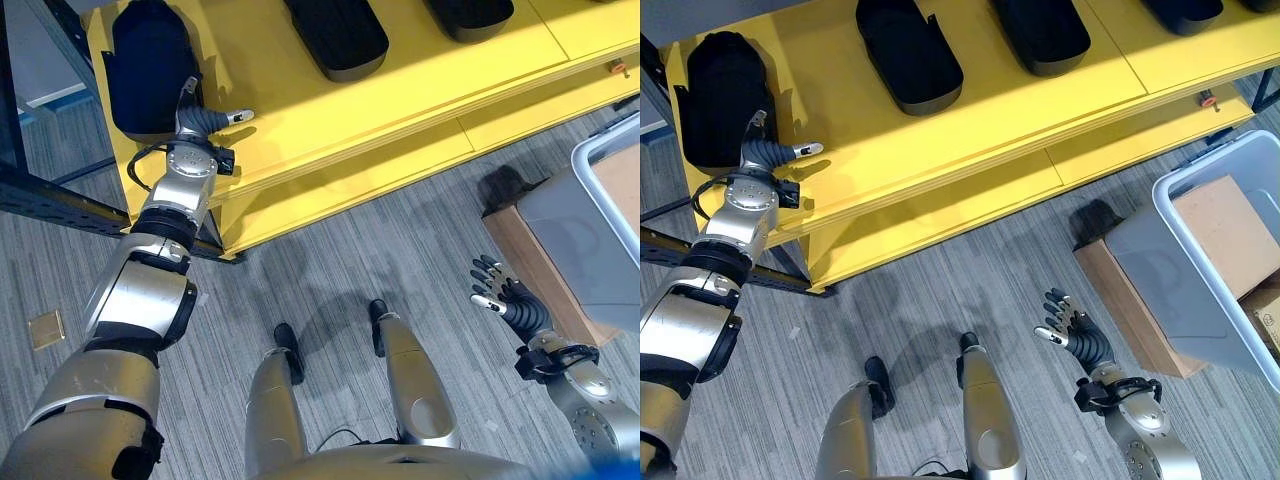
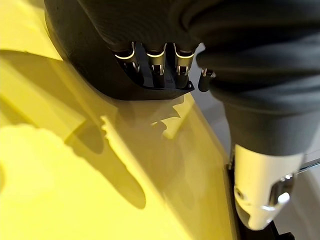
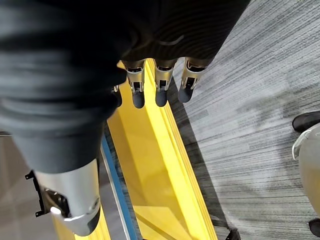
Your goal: Move parts from the plastic box to the shelf.
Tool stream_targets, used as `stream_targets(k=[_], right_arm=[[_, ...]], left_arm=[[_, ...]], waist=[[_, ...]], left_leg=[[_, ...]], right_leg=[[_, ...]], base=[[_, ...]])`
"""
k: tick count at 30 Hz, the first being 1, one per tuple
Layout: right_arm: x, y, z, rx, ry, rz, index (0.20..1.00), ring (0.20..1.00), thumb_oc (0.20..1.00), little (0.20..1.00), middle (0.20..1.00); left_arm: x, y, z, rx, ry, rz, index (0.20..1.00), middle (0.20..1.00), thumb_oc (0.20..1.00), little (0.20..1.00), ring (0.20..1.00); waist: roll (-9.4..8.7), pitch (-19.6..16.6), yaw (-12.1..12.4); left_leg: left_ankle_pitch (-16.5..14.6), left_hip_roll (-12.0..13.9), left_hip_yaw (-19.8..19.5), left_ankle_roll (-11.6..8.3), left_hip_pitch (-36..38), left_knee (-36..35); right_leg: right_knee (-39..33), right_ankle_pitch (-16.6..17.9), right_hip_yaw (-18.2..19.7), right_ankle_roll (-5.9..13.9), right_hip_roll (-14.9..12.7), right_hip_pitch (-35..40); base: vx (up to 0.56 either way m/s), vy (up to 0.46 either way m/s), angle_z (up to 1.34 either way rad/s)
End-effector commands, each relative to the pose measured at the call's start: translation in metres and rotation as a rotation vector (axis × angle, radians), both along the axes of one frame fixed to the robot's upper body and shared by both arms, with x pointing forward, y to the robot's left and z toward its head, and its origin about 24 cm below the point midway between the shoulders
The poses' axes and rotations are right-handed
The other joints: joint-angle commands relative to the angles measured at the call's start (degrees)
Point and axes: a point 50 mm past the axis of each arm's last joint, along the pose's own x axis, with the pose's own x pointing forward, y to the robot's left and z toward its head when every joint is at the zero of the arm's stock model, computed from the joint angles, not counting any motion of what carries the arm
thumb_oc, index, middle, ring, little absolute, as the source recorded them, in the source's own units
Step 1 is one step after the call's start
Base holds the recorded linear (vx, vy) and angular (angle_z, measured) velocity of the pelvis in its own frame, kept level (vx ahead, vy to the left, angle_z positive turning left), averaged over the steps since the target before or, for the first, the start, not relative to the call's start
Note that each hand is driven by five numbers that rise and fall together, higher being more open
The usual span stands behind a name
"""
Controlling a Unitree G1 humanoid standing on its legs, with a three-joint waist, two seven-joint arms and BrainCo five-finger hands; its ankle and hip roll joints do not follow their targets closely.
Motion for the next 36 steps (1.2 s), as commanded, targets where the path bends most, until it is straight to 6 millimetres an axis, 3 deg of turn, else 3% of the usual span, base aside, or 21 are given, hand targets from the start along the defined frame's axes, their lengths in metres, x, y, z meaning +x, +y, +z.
stream_targets(k=[1, 18, 36], right_arm=[[-0.003, -0.010, 0.014, 0.000, -0.069, -0.026, 1.000, 1.000, 1.000, 1.000, 1.000], [-0.002, -0.009, 0.012, -0.001, -0.064, -0.024, 1.000, 1.000, 1.000, 1.000, 1.000], [-0.003, -0.012, 0.009, 0.000, -0.052, -0.038, 1.000, 1.000, 1.000, 1.000, 1.000]], left_arm=[[0.002, -0.001, 0.005, -0.004, -0.022, 0.000, 1.000, 1.000, 1.000, 1.000, 1.000], [0.002, -0.003, 0.016, -0.022, -0.065, -0.009, 1.000, 1.000, 1.000, 1.000, 1.000], [0.005, -0.015, 0.009, -0.018, -0.044, -0.045, 1.000, 1.000, 1.000, 1.000, 1.000]], waist=[[-0.42, -2.20, 0.06], [-0.44, -2.79, 0.17], [-0.66, -3.18, -0.26]], left_leg=[[-0.17, 2.22, -4.00, -1.37, -0.22, 1.98], [-0.32, 2.04, -3.87, -1.34, -0.06, 2.09], [-0.36, 2.15, -3.86, -1.20, -0.44, 2.34]], right_leg=[[-2.02, 2.86, -0.03, 5.27, -5.26, 2.23], [-1.96, 2.96, -0.02, 5.26, -5.35, 2.73], [-1.77, 3.04, 0.40, 5.23, -5.07, 1.81]], base=[[0.00, 0.000, 0.00], [0.00, 0.000, 0.00], [0.00, 0.000, 0.00]])
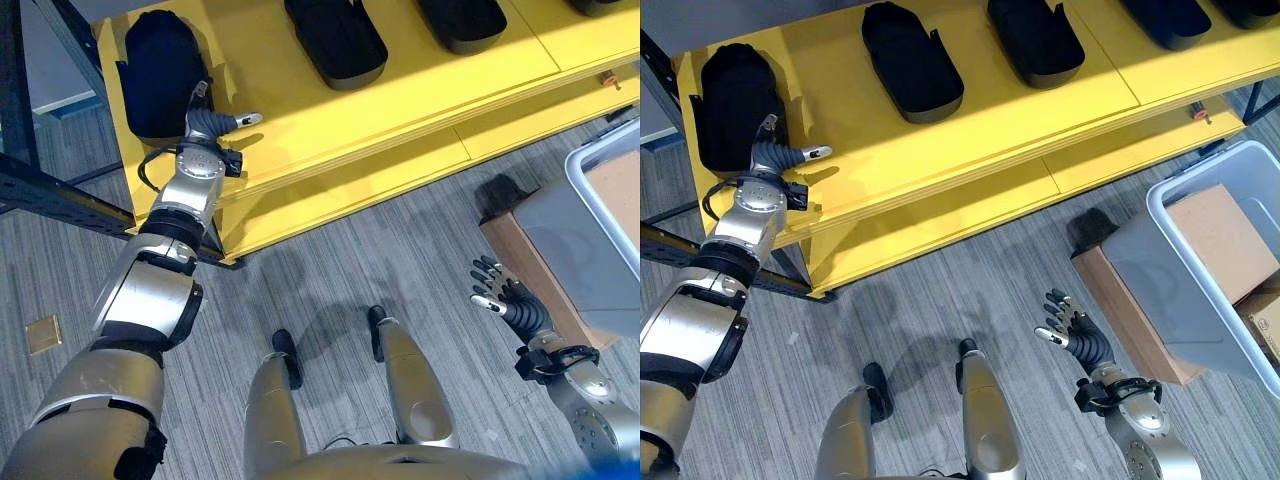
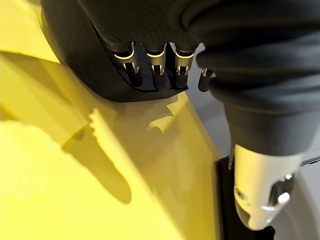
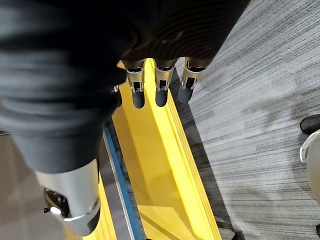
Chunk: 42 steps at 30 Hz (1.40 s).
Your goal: Move parts from the plastic box to the shelf.
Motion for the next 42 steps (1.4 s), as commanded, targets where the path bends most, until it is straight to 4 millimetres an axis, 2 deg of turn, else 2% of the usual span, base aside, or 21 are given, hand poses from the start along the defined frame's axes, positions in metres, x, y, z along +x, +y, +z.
stream_targets(k=[1, 12, 19, 30, 42], right_arm=[[-0.002, -0.011, 0.010, 0.002, -0.055, -0.035, 1.000, 1.000, 1.000, 1.000, 1.000], [-0.003, -0.013, 0.009, 0.000, -0.050, -0.046, 1.000, 1.000, 1.000, 1.000, 1.000], [-0.003, -0.012, 0.008, 0.004, -0.050, -0.045, 1.000, 1.000, 1.000, 1.000, 1.000], [0.001, -0.011, 0.008, -0.006, -0.057, -0.029, 1.000, 1.000, 1.000, 1.000, 1.000], [0.005, -0.012, 0.009, -0.019, -0.061, -0.024, 1.000, 1.000, 1.000, 1.000, 1.000]], left_arm=[[0.002, -0.001, 0.014, -0.003, -0.056, -0.008, 1.000, 1.000, 1.000, 1.000, 1.000], [0.001, -0.002, 0.009, -0.009, -0.043, -0.013, 1.000, 1.000, 1.000, 1.000, 1.000], [0.000, 0.000, 0.015, -0.025, -0.080, -0.015, 1.000, 1.000, 1.000, 1.000, 1.000], [-0.006, -0.006, 0.057, -0.087, -0.277, -0.083, 1.000, 1.000, 1.000, 1.000, 1.000], [-0.012, -0.002, 0.078, -0.085, -0.353, -0.103, 1.000, 1.000, 1.000, 1.000, 1.000]], waist=[[0.12, -1.07, -0.39], [0.14, -1.18, -0.53], [0.29, -1.26, -0.32], [0.65, -1.64, 0.23], [0.98, -2.02, 0.50]], left_leg=[[-0.19, 2.13, -3.86, -1.16, -0.09, 1.53], [-0.21, 2.14, -3.71, -1.17, -0.20, 1.65], [-0.31, 2.15, -3.86, -1.14, -0.38, 1.93], [-0.43, 1.84, -4.08, -1.19, -0.19, 2.16], [-0.48, 1.67, -4.11, -1.21, 0.56, 2.13]], right_leg=[[-1.89, 2.87, 0.22, 5.17, -5.11, 1.99], [-1.75, 2.81, 0.38, 5.11, -5.02, 1.80], [-1.48, 2.78, 0.30, 5.08, -5.08, 1.62], [-1.37, 2.67, 0.04, 5.02, -5.13, 2.28], [-1.71, 2.75, -0.04, 5.15, -5.45, 3.32]], base=[[0.00, 0.000, 0.00], [0.00, 0.000, 0.00], [0.00, 0.000, 0.00], [0.00, 0.000, 0.00], [0.00, 0.000, 0.00]])
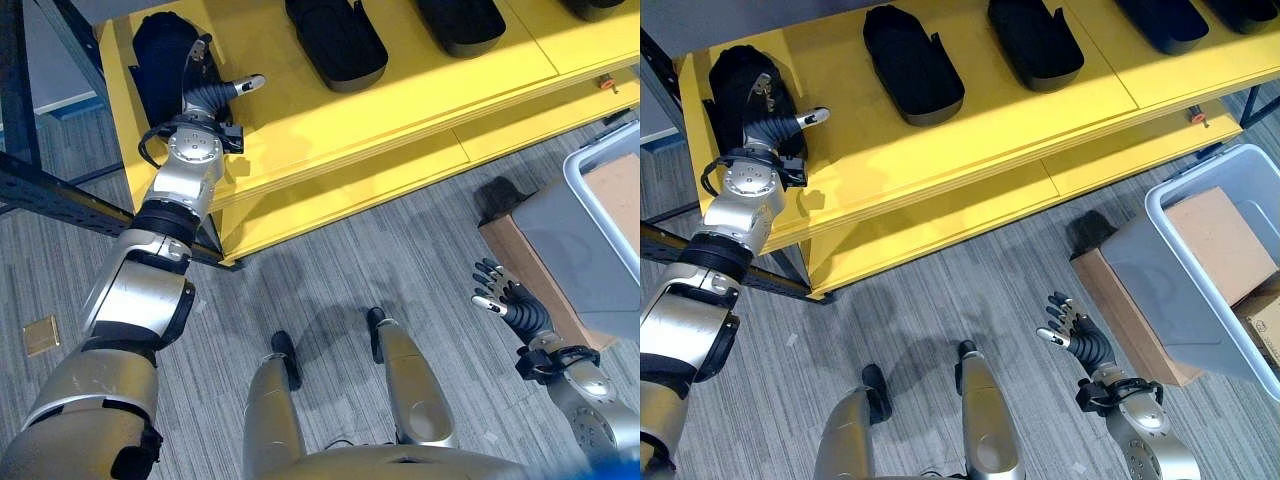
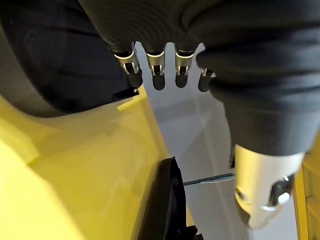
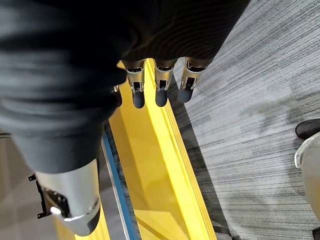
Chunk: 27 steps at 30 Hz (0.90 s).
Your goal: Move parts from the plastic box to the shelf.
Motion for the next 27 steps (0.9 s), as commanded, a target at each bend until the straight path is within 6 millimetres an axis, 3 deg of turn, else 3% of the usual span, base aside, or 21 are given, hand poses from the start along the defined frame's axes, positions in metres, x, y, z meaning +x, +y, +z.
stream_targets(k=[1, 9, 14, 15, 17, 19, 27], right_arm=[[0.004, -0.008, 0.015, -0.012, -0.085, -0.006, 1.000, 1.000, 1.000, 1.000, 1.000], [0.004, -0.007, 0.015, -0.015, -0.088, 0.007, 1.000, 1.000, 1.000, 1.000, 1.000], [0.005, -0.004, 0.022, -0.001, -0.128, 0.012, 1.000, 1.000, 1.000, 1.000, 1.000], [0.003, -0.004, 0.024, 0.008, -0.141, 0.012, 1.000, 1.000, 1.000, 1.000, 1.000], [0.002, -0.003, 0.024, 0.008, -0.146, 0.013, 1.000, 1.000, 1.000, 1.000, 1.000], [0.004, 0.003, 0.024, 0.017, -0.157, 0.025, 1.000, 1.000, 1.000, 1.000, 1.000], [0.012, 0.007, 0.032, 0.039, -0.217, 0.014, 1.000, 1.000, 1.000, 1.000, 1.000]], left_arm=[[-0.007, 0.008, 0.039, 0.003, -0.159, 0.005, 1.000, 1.000, 1.000, 1.000, 1.000], [-0.013, 0.015, 0.045, 0.054, -0.185, 0.008, 1.000, 1.000, 1.000, 1.000, 1.000], [-0.033, 0.010, 0.053, 0.050, -0.306, -0.094, 1.000, 1.000, 1.000, 1.000, 1.000], [-0.045, 0.011, 0.046, 0.051, -0.328, -0.147, 1.000, 1.000, 1.000, 1.000, 1.000], [-0.059, 0.014, 0.028, -0.003, -0.322, -0.211, 1.000, 1.000, 1.000, 1.000, 1.000], [-0.084, 0.018, -0.006, -0.075, -0.290, -0.292, 1.000, 1.000, 1.000, 1.000, 1.000], [-0.149, -0.004, -0.096, -0.305, -0.074, -0.522, 1.000, 1.000, 1.000, 1.000, 1.000]], waist=[[0.98, -2.01, 0.02], [1.16, -1.99, 0.42], [1.34, -1.91, 1.28], [1.42, -1.80, 1.70], [1.52, -1.64, 2.32], [1.65, -1.45, 3.20], [3.06, -3.19, 5.19]], left_leg=[[-0.25, 1.68, -4.14, -1.24, 0.55, 1.76], [-0.14, 1.57, -4.33, -1.21, 0.78, 1.60], [0.16, 1.50, -4.82, -1.26, 1.28, 1.06], [1.95, 1.37, -4.88, -0.99, 1.01, 0.22], [2.23, 1.32, -4.97, -1.02, 1.55, -0.21], [2.51, 1.32, -5.38, -0.96, 3.00, -0.89], [5.97, 1.27, -6.44, -1.03, 11.01, -9.88]], right_leg=[[-2.11, 2.80, -0.13, 5.10, -5.45, 3.36], [-2.02, 2.71, -0.34, 5.10, -5.59, 3.77], [-2.40, 2.71, -0.79, 4.99, -5.58, 4.65], [-3.17, 4.17, -1.08, 4.68, -5.58, 4.59], [-3.52, 4.18, -1.32, 4.57, -5.51, 5.43], [-4.26, 4.25, -1.67, 4.47, -5.45, 7.28], [-9.90, 4.84, -4.05, 4.36, -4.55, 14.72]], base=[[0.00, 0.000, 0.00], [0.00, 0.000, 0.00], [-0.02, -0.005, 0.01], [-0.10, -0.015, 0.06], [-0.05, -0.007, 0.07], [0.01, -0.005, 0.14], [0.02, -0.005, 0.09]])
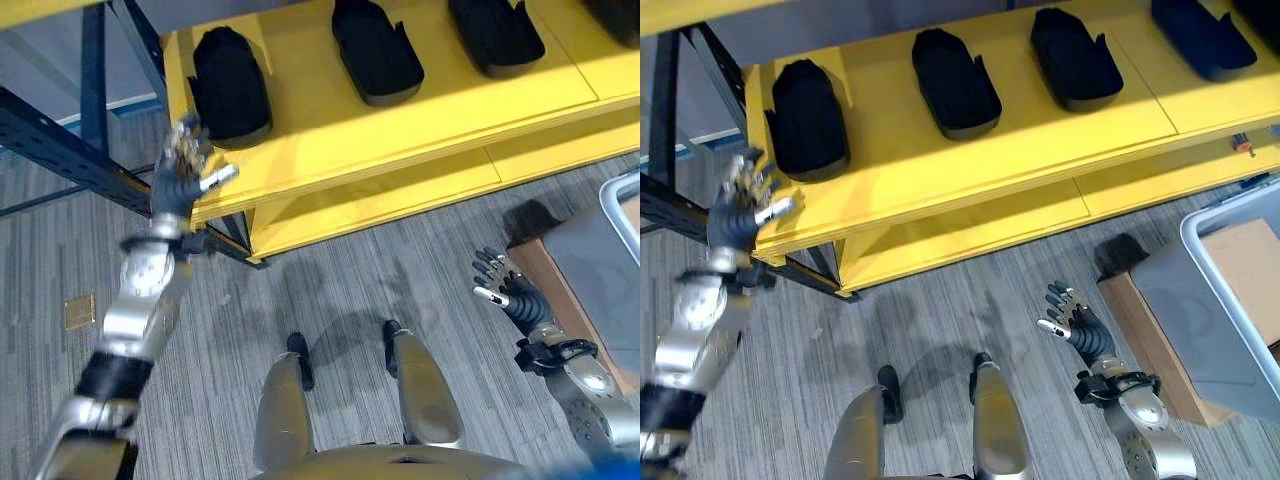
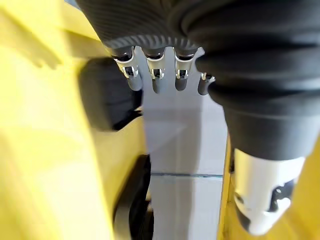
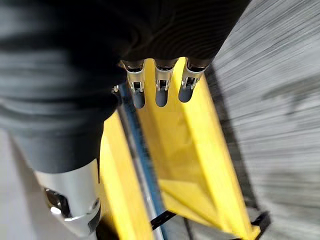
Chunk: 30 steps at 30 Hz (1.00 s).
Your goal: Move parts from the plastic box to the shelf.
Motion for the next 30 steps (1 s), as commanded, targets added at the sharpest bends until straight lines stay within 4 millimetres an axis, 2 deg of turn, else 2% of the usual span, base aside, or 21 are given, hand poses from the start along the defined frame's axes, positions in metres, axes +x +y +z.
stream_targets(k=[1, 3, 8, 11, 13, 14, 16, 19, 30], right_arm=[[0.001, 0.001, 0.021, 0.002, -0.124, 0.001, 1.000, 1.000, 1.000, 1.000, 1.000], [0.000, -0.001, 0.021, 0.001, -0.120, -0.003, 1.000, 1.000, 1.000, 1.000, 1.000], [-0.006, -0.006, 0.018, 0.001, -0.096, -0.002, 1.000, 1.000, 1.000, 1.000, 1.000], [-0.009, -0.010, 0.015, -0.033, -0.081, -0.022, 1.000, 1.000, 1.000, 1.000, 1.000], [-0.011, -0.013, 0.013, -0.053, -0.077, -0.040, 1.000, 1.000, 1.000, 1.000, 1.000], [-0.015, -0.015, 0.006, -0.056, -0.049, -0.066, 1.000, 1.000, 1.000, 1.000, 1.000], [-0.017, -0.015, 0.004, -0.050, -0.040, -0.073, 1.000, 1.000, 1.000, 1.000, 1.000], [-0.024, -0.011, -0.010, -0.005, 0.016, -0.102, 1.000, 1.000, 1.000, 1.000, 1.000], [-0.026, 0.002, -0.020, 0.063, 0.049, -0.096, 1.000, 1.000, 1.000, 1.000, 1.000]], left_arm=[[0.001, -0.007, 0.014, 0.006, -0.062, -0.132, 1.000, 1.000, 1.000, 1.000, 1.000], [-0.012, -0.005, 0.001, 0.038, -0.007, -0.151, 1.000, 1.000, 1.000, 1.000, 1.000], [-0.044, 0.006, -0.040, -0.012, 0.188, -0.157, 1.000, 1.000, 1.000, 1.000, 1.000], [-0.056, 0.011, -0.062, 0.008, 0.283, -0.129, 1.000, 1.000, 1.000, 1.000, 1.000], [-0.065, 0.012, -0.081, -0.057, 0.355, -0.101, 1.000, 1.000, 1.000, 1.000, 1.000], [-0.075, 0.009, -0.098, -0.113, 0.415, -0.079, 1.000, 1.000, 1.000, 1.000, 1.000], [-0.079, 0.008, -0.103, -0.133, 0.434, -0.068, 1.000, 1.000, 1.000, 1.000, 1.000], [-0.099, 0.006, -0.127, -0.234, 0.531, -0.003, 1.000, 1.000, 1.000, 1.000, 1.000], [-0.104, 0.009, -0.136, -0.191, 0.569, 0.052, 1.000, 1.000, 1.000, 1.000, 1.000]], waist=[[0.64, -5.11, -0.91], [1.11, -6.64, -0.55], [1.93, -10.31, 0.13], [2.28, -12.35, 0.38], [2.41, -13.48, 0.60], [2.56, -14.49, 0.79], [2.58, -14.97, 0.85], [2.39, -16.76, 1.17], [1.29, -17.91, 1.62]], left_leg=[[5.65, 2.14, -4.81, -0.63, 1.99, -5.43], [7.21, 2.26, -4.97, -0.65, 4.28, -9.13], [10.90, 3.30, -4.23, -0.60, 10.70, -18.43], [13.39, 4.13, -3.92, -1.07, 13.57, -23.44], [14.42, 4.24, -3.56, -1.31, 14.92, -25.69], [15.14, 4.17, -3.44, -1.47, 15.73, -27.33], [15.45, 4.21, -3.47, -1.51, 16.15, -27.99], [15.36, 3.92, -3.73, -1.37, 16.88, -28.86], [14.25, 3.00, -2.81, -0.76, 18.42, -29.01]], right_leg=[[-7.11, 6.01, -1.72, 4.80, -3.54, 4.65], [-9.84, 6.59, -2.69, 4.96, -2.85, 6.56], [-16.63, 8.09, -4.01, 5.00, -1.25, 11.26], [-20.62, 8.86, -5.09, 5.17, -0.57, 14.18], [-23.20, 9.53, -5.68, 5.30, -0.47, 15.98], [-25.39, 10.25, -6.30, 5.40, -0.51, 17.33], [-26.52, 10.77, -6.40, 5.45, -0.53, 17.94], [-29.94, 12.27, -6.36, 5.71, -0.84, 19.95], [-31.54, 13.35, -5.69, 6.37, -1.80, 21.28]], base=[[0.04, -0.015, 0.25], [0.04, -0.013, 0.20], [0.05, -0.021, -0.04], [0.04, -0.011, -0.03], [0.02, 0.010, 0.10], [0.01, 0.016, 0.03], [0.00, 0.018, 0.05], [-0.01, 0.017, 0.05], [0.00, 0.020, 0.00]])
